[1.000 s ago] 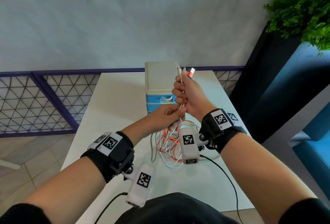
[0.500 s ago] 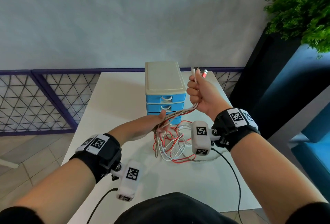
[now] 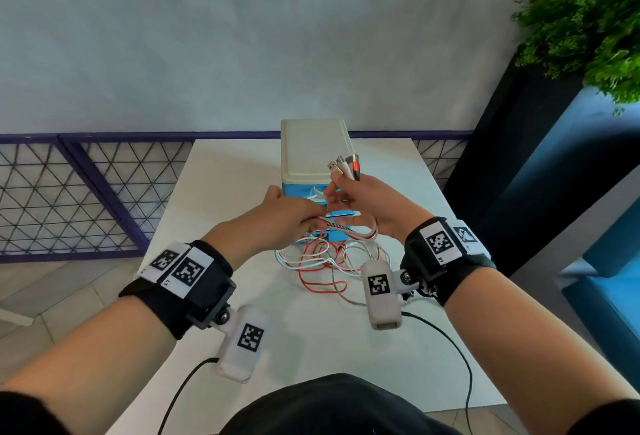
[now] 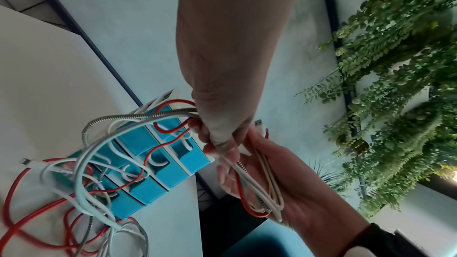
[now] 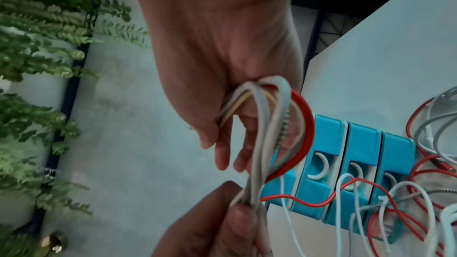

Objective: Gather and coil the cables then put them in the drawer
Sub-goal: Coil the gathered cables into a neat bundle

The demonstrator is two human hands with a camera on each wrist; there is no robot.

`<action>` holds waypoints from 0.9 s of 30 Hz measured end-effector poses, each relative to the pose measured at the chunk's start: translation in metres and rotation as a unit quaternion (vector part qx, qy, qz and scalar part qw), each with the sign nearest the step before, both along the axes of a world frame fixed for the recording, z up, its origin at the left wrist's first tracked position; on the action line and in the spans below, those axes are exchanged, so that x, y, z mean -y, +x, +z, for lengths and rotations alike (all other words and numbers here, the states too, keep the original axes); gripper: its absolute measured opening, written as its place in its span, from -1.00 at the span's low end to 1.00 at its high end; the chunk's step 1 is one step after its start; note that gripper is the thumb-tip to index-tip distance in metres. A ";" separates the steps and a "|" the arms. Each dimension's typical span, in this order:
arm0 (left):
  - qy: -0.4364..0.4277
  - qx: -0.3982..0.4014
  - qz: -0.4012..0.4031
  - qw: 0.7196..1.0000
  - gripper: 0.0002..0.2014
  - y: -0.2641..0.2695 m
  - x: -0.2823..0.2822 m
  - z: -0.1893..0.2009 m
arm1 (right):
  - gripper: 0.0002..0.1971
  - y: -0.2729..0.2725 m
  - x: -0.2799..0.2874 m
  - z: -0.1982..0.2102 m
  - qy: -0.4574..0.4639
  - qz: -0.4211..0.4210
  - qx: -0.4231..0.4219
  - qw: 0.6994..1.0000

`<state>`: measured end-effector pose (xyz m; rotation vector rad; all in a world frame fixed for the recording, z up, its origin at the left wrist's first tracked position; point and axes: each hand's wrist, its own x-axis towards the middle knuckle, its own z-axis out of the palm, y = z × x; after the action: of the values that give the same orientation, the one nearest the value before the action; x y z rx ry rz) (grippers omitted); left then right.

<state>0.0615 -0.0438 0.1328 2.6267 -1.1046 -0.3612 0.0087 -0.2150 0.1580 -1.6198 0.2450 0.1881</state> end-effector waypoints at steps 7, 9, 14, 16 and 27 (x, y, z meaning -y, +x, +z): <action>-0.034 0.080 -0.051 0.995 -0.82 -0.002 0.003 0.014 | -0.52 0.001 -0.017 -0.014 -0.132 0.036 -0.004 0.991; -0.043 0.102 -0.065 0.992 -0.82 -0.002 0.003 0.016 | -0.46 0.000 -0.024 -0.017 -0.152 0.036 0.000 0.988; -0.044 0.134 -0.071 0.987 -0.81 -0.005 -0.002 0.009 | -0.48 -0.004 -0.031 -0.016 -0.156 0.060 -0.020 0.986; -0.050 0.148 -0.074 0.985 -0.77 -0.006 -0.004 0.005 | -0.47 -0.006 -0.030 -0.015 -0.170 0.084 -0.022 0.982; -0.041 0.014 0.016 0.999 -0.75 0.018 -0.041 -0.045 | -0.73 -0.009 -0.021 -0.004 -0.204 0.165 -0.076 0.962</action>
<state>0.0793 -0.0033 0.0877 2.5824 -1.0604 -0.2669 -0.0004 -0.1938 0.1538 -2.0560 0.1335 0.5478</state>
